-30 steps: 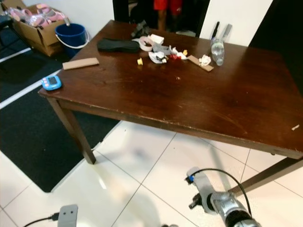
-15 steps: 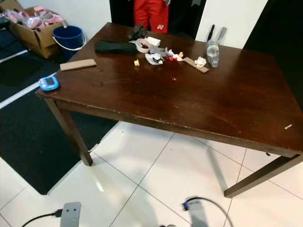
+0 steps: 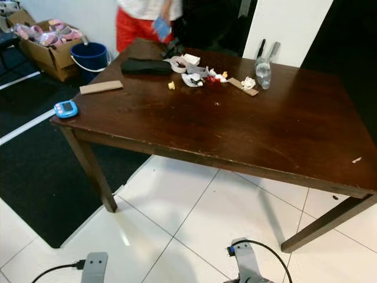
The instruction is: Picking trash to rubbish bin
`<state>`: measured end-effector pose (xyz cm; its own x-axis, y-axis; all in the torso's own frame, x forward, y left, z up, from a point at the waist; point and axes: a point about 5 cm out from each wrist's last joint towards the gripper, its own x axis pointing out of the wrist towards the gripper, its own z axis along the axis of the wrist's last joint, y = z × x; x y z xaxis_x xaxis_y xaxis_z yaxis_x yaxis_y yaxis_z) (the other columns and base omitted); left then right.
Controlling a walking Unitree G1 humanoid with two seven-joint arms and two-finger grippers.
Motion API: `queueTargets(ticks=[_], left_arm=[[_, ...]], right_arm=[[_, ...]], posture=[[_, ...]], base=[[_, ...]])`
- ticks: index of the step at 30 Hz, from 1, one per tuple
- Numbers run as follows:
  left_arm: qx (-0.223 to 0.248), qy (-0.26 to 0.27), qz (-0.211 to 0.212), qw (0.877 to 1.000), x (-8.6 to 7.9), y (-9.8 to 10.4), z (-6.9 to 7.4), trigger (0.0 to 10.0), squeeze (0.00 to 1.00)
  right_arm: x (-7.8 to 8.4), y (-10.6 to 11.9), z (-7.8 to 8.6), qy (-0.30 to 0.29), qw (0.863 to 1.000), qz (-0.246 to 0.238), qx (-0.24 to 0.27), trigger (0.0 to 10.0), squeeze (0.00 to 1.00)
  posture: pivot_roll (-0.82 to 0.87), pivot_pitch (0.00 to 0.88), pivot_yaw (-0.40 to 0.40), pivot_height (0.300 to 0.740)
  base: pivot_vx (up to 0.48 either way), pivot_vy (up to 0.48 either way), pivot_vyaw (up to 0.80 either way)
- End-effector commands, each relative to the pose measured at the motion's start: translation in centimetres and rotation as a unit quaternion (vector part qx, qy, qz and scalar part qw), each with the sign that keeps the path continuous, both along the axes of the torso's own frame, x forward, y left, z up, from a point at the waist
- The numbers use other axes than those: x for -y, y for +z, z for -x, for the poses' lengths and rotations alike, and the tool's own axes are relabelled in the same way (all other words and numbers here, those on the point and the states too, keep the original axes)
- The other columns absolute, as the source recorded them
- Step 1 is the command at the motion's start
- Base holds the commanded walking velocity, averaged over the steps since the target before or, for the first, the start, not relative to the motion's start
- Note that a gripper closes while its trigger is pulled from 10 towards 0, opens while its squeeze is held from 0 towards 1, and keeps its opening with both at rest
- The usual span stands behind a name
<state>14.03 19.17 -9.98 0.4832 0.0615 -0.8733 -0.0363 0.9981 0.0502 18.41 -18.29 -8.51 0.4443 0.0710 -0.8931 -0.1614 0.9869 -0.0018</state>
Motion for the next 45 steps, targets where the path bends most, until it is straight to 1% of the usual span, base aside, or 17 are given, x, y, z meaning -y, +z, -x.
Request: queueTargets(ticks=[1,13,22,35,45], left_arm=[[-0.054,-0.126,0.025,0.990,2.39,-0.98,1.86,10.0,0.00],[-0.052,-0.117,0.032,0.991,2.47,-0.96,1.79,10.0,0.00],[-0.058,-0.114,0.033,0.991,2.16,-1.07,2.27,10.0,0.00],[-0.058,-0.104,0.037,0.992,2.14,-1.06,2.22,10.0,0.00],[-0.062,-0.103,0.035,0.992,1.67,-1.07,2.38,10.0,0.00]], right_arm=[[0.30,-0.30,0.70,-0.006,1.000,0.004,-0.011,10.0,0.00],[0.35,-0.48,1.09,-0.003,1.000,0.006,-0.015,10.0,0.00],[0.28,-0.66,1.47,-0.008,1.000,0.003,-0.019,10.0,0.00],[0.21,-0.70,1.56,-0.006,1.000,0.005,-0.020,10.0,0.00],[0.15,-0.70,1.53,-0.009,1.000,0.004,-0.019,10.0,0.00]], posture=[[0.10,0.037,-0.070,0.740],[0.11,0.031,-0.069,0.740],[0.12,0.045,-0.069,0.740],[0.11,0.050,-0.070,0.740],[0.10,0.053,-0.058,0.740]], base=[[0.000,0.000,0.00],[0.000,0.000,0.00],[0.000,0.000,0.00],[0.000,0.000,0.00],[0.000,0.000,0.00]])
